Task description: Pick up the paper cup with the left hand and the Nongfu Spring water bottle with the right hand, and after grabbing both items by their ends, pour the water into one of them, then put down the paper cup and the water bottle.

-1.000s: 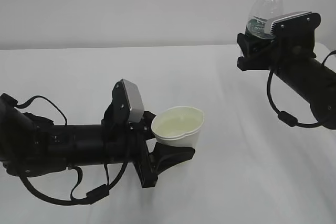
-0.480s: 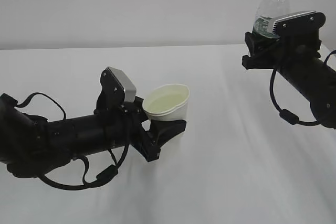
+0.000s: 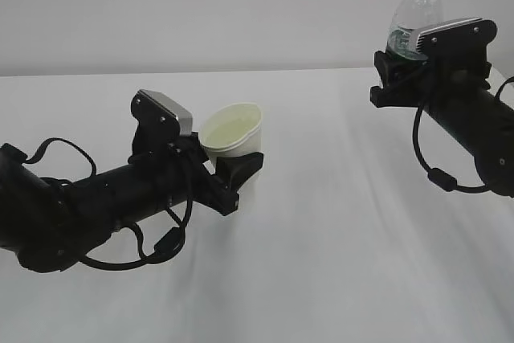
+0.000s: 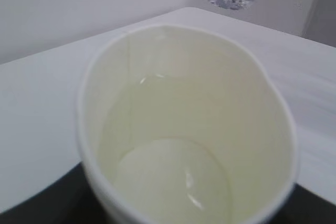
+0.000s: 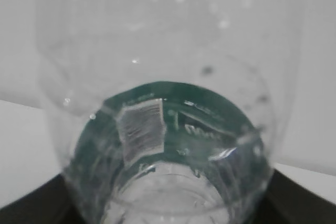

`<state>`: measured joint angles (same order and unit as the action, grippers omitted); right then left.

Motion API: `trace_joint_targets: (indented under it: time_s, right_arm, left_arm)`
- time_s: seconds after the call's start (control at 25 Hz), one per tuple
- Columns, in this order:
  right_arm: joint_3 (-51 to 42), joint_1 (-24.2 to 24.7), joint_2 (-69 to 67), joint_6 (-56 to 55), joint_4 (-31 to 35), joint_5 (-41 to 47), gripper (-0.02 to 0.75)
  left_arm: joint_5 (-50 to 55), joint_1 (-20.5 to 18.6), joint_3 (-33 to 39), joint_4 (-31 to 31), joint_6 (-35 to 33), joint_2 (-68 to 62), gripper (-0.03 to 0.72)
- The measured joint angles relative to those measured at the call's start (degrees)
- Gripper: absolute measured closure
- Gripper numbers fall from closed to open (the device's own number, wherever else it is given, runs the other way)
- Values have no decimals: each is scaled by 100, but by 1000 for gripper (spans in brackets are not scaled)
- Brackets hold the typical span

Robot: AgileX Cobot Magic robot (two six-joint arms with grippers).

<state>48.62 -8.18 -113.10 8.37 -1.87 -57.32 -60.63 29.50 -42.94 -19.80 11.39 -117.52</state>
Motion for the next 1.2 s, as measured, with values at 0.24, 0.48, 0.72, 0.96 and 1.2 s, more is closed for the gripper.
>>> trace_joint_targets:
  time_s: [0.24,0.48,0.72,0.96,1.2]
  right_arm:
    - [0,0,0,0,8,113,280]
    - [0,0,0,10,8,140,280]
    - [0,0,0,21,8,140,281]
    - [0,0,0,32,8,140,281]
    - [0,0,0,32,8,140,281]
  left_arm:
    - [0,0,0,614,-298,0,239]
    - [10,-128,0,883,-435,0,240]
    - [10,-544,7,932,-444,0,241]
    - [10,-916,7,946,-457,0,241]
    - [10,-1270,7,946,-538,0,243]
